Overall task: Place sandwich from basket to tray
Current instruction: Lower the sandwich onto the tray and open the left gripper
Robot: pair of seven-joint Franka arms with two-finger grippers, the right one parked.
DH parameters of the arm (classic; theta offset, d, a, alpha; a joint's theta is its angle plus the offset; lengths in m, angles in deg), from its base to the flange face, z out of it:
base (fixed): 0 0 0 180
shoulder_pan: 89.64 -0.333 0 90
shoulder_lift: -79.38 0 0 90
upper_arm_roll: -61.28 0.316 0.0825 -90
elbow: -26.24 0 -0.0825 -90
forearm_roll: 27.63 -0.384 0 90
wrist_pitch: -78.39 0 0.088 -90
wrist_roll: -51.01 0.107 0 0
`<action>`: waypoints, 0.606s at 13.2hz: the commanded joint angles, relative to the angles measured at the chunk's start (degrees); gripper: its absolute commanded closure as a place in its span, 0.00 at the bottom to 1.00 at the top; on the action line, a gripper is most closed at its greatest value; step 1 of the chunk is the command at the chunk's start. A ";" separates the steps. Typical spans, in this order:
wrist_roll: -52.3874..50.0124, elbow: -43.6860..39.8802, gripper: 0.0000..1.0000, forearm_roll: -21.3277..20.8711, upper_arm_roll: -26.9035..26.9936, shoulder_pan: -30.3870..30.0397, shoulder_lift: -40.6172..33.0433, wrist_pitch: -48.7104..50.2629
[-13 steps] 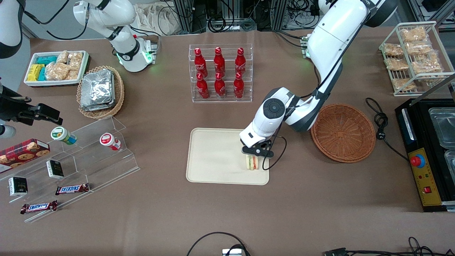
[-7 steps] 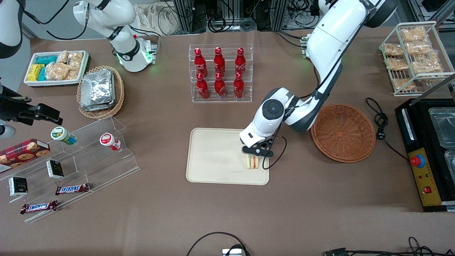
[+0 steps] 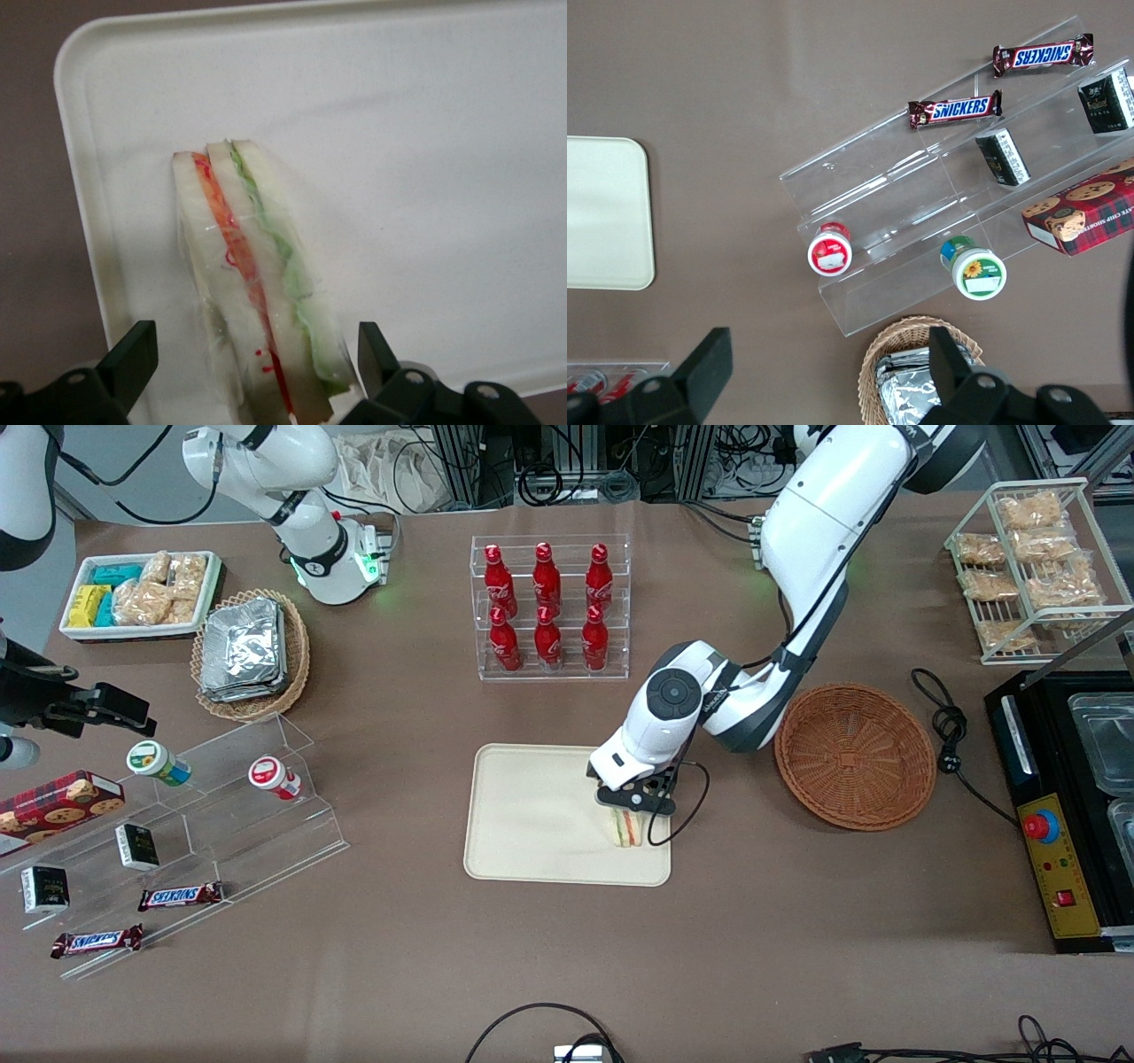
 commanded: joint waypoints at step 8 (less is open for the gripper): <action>-3.86 -11.28 0.00 -0.65 0.84 -6.56 -7.25 24.17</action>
